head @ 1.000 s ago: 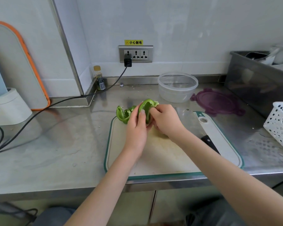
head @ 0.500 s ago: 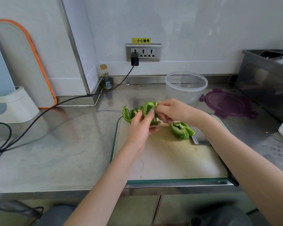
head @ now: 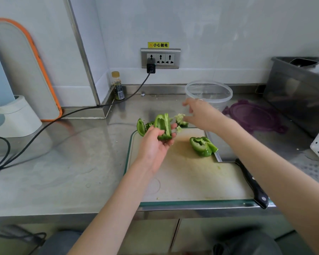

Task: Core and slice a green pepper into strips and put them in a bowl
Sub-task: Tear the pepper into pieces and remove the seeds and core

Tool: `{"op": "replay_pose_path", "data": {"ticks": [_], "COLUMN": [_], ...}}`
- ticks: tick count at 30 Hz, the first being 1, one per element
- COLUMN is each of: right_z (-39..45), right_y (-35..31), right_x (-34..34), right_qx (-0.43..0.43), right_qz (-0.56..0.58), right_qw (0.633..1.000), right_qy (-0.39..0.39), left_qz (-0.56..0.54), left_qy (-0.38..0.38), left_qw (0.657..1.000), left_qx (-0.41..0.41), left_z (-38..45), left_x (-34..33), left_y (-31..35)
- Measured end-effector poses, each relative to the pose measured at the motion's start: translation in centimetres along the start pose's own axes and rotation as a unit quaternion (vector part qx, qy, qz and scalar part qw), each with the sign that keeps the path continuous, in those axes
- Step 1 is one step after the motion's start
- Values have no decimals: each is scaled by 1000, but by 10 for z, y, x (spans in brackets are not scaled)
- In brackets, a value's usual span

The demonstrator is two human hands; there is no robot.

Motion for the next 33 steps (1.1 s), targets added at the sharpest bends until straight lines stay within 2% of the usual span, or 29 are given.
{"op": "replay_pose_path", "data": {"ticks": [1,2,3,7,8,11,14,16,19,21,24,28,31,33], "right_z": [0,-2,-3,-11,-14,-25,-42,-56,-75,-87,-94,-91,-89,-91], "right_y": [1,2,4,-1,-3,-6,1,10,25,32,33,27,22,22], "right_x": [7,11,9,-7,-5,12,8,10,12,4,2,2,-1,0], "right_qx": [-6,-19,-31,-17,-9,-5,-81,-90,-99,-139,-165,-150,-120,-92], "right_qz": [33,60,83,79,76,147,261,211,33,13,25,2,15,35], "right_qw": [996,991,988,997,997,987,962,973,995,990,985,988,993,994], "right_qy": [77,119,123,-13,-18,58,22,16,7,-31,-47,-27,15,45], "left_qz": [-5,-10,-16,-43,-43,-30,18,87,258,375,520,668,690,646], "left_qy": [-7,-16,-25,-69,-78,-84,-81,-71,0,29,57,96,139,141], "left_qw": [1000,1000,999,996,995,996,996,993,961,916,817,625,510,473], "left_qx": [4,11,19,37,36,32,13,-22,-95,-137,-242,-393,-495,-582], "left_z": [0,-1,-1,-3,-4,-4,-5,-7,-8,-6,-5,-24,-42,-55], "left_x": [-1,-2,-4,-9,-10,-9,-10,-9,1,4,0,-18,-26,-32], "left_y": [0,-1,-2,-2,-2,-2,-4,-4,-2,-3,-2,1,10,14]}}
Point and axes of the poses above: each hand's wrist, its own z-axis towards the middle knuckle, its own x-axis out of the back of the hand, y = z × x, the point moved 7 cm from there along z, towards the middle knuckle, and after that the axes turned 9 degrees about y, right-handed, at the moved point
